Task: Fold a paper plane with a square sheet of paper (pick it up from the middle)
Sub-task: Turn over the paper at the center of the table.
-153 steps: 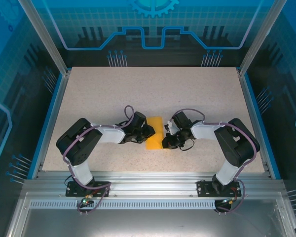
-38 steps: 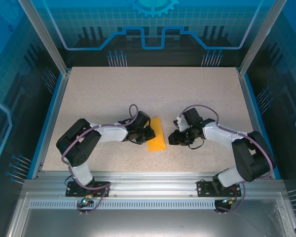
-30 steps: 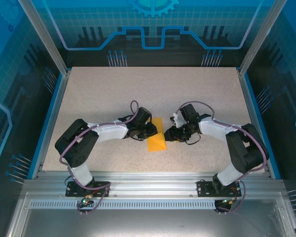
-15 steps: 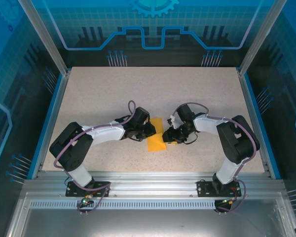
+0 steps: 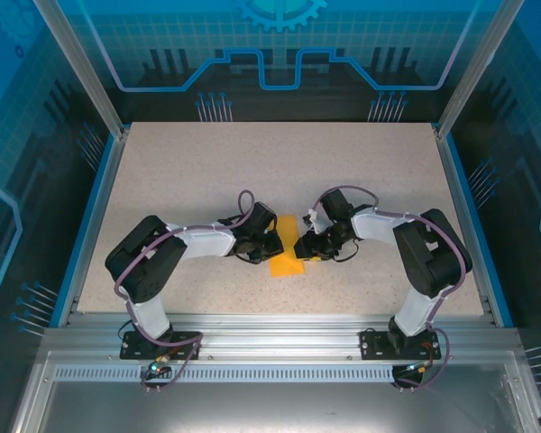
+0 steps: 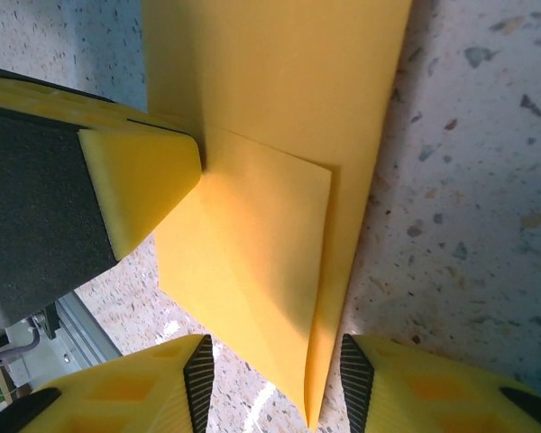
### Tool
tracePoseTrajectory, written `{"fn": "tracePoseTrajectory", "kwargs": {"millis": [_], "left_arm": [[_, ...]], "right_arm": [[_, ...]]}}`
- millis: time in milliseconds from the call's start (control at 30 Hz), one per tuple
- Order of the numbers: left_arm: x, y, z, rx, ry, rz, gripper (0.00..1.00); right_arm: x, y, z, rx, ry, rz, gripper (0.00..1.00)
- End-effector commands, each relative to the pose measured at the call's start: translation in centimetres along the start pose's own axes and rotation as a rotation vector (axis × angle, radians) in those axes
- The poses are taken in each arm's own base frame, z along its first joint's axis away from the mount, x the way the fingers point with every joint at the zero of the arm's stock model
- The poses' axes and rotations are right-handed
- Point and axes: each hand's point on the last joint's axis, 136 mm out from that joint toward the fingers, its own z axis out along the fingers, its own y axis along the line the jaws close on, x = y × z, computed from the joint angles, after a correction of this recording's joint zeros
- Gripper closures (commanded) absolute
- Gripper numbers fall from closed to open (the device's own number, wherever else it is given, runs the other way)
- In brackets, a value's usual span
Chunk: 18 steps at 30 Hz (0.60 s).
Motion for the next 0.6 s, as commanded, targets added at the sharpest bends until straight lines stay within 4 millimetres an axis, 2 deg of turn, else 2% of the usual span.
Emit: {"fn": "tracePoseTrajectory", "kwargs": {"millis": [0,233,467,567], "left_arm": [[0.1,-0.9,0.4,0.021,0.021,-0.001,0.87],[0.4,-0.8,0.2,0.015,0.025,0.002,0.87],[0.3,-0.8,-0.3,0.017,0.016,0.005,0.87],[0.3,-0.7,-0.5,0.014,0.010,0.004,0.86]], "right_arm": [[0.1,0.0,0.5,0.007,0.019,0.001,0.56],[0.3,-0.2,1.0,0.008,0.031,0.018,0.57],[0.3,0.7,1.1,-0.030,0.031,0.011,0.62],[0.2,1.0,0.9,-0.032,0.022,0.009,0.60]]}}
